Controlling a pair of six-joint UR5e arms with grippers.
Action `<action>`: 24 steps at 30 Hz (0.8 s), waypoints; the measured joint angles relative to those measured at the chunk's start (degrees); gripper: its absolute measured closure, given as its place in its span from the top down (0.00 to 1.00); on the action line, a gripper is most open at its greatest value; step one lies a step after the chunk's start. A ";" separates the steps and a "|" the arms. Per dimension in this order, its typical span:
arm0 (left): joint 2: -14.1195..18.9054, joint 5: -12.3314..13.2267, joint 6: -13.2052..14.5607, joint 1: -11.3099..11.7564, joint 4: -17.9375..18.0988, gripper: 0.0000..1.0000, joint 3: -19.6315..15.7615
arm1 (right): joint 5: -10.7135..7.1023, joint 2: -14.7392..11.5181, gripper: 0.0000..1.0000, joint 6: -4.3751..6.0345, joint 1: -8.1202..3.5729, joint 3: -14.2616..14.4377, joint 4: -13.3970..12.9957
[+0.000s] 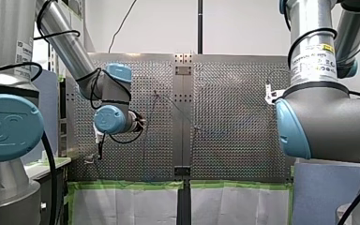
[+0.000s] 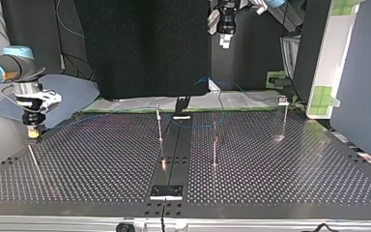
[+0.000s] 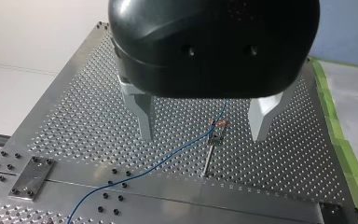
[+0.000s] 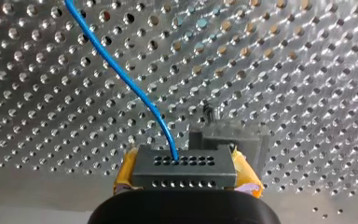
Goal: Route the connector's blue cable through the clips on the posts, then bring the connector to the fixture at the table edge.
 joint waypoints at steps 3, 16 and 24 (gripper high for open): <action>0.00 -0.05 -0.02 0.00 0.00 1.00 -0.01 | -0.03 0.00 0.00 0.00 0.22 -0.33 0.19; 0.00 -0.08 -0.02 -0.02 0.00 1.00 -0.01 | -0.09 0.01 0.00 0.31 0.52 -1.65 0.93; 0.00 -0.08 -0.04 -0.08 0.00 1.00 -0.01 | -0.43 0.03 0.00 0.54 0.57 -2.42 1.30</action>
